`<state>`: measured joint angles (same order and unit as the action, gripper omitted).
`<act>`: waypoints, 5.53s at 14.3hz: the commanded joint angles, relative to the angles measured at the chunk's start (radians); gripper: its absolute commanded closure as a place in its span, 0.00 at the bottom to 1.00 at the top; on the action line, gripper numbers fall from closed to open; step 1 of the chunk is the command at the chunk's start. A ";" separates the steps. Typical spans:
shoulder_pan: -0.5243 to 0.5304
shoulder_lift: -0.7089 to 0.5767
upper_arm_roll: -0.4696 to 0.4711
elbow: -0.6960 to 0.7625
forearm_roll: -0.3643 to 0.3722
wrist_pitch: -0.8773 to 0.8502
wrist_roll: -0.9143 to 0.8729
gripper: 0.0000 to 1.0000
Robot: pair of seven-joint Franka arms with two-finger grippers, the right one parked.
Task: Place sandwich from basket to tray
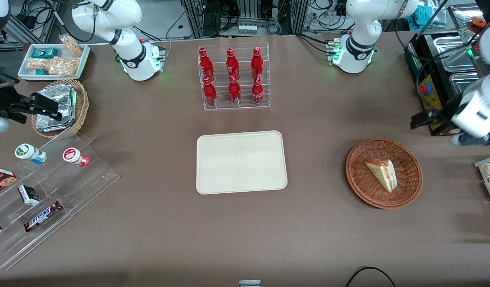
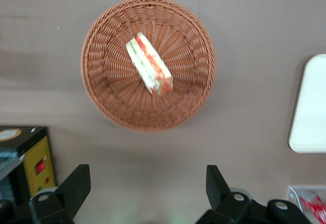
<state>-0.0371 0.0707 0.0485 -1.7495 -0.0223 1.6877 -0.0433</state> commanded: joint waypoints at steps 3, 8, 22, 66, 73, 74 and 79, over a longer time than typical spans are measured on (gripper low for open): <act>-0.003 -0.011 0.008 -0.250 0.005 0.310 0.003 0.00; 0.000 0.020 0.011 -0.438 -0.011 0.636 -0.057 0.00; -0.030 0.209 0.004 -0.443 -0.007 0.845 -0.632 0.88; -0.687 0.456 0.024 0.302 -0.022 0.099 -0.896 0.00; -0.446 0.192 0.027 0.026 -0.022 0.101 -0.479 0.00; -0.413 0.161 0.027 0.001 -0.022 0.095 -0.428 0.00; -0.245 -0.001 0.027 -0.071 -0.022 0.005 -0.123 0.00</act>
<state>-0.3335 0.1584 0.0871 -1.7730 -0.0477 1.7359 -0.2699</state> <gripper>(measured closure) 0.000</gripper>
